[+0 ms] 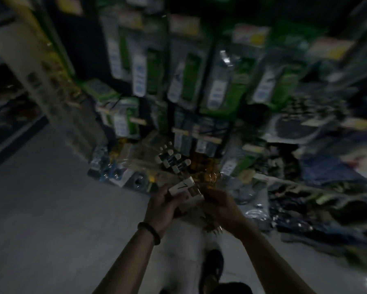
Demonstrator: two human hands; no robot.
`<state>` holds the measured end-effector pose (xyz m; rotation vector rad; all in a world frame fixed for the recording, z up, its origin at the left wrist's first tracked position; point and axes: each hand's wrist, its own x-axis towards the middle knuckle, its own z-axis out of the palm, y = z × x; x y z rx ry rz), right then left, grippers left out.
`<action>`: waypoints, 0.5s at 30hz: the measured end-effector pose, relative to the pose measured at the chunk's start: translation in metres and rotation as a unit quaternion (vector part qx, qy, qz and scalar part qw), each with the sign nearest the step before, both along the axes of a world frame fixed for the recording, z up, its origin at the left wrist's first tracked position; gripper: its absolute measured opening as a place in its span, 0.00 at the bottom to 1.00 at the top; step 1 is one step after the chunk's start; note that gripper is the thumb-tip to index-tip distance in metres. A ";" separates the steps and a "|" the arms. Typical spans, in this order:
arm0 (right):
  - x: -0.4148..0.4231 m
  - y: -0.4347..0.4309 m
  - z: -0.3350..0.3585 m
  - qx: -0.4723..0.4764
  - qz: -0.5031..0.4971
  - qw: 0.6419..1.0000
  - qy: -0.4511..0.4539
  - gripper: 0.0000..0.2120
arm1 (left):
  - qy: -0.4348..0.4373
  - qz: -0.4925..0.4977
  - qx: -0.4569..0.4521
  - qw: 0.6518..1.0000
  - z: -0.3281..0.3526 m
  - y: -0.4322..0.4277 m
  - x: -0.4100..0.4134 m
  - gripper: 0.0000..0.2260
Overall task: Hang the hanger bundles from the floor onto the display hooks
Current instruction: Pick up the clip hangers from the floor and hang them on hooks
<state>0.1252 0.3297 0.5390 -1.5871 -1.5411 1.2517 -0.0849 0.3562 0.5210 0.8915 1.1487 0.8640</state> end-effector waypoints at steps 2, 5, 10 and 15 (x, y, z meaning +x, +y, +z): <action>0.026 -0.018 0.011 0.044 -0.076 0.996 0.013 0.09 | 0.014 -0.037 0.035 0.999 0.014 -0.003 0.042 0.14; 0.071 -0.036 0.022 0.080 -0.154 0.984 0.037 0.09 | 0.040 -0.062 0.080 0.994 0.031 -0.005 0.107 0.10; 0.169 -0.048 0.033 0.104 -0.197 0.974 0.053 0.04 | 0.055 -0.089 0.098 0.990 0.052 -0.004 0.205 0.10; 0.287 -0.039 0.044 0.162 -0.185 0.965 -0.086 0.03 | 0.119 -0.083 0.102 0.984 0.070 0.012 0.284 0.05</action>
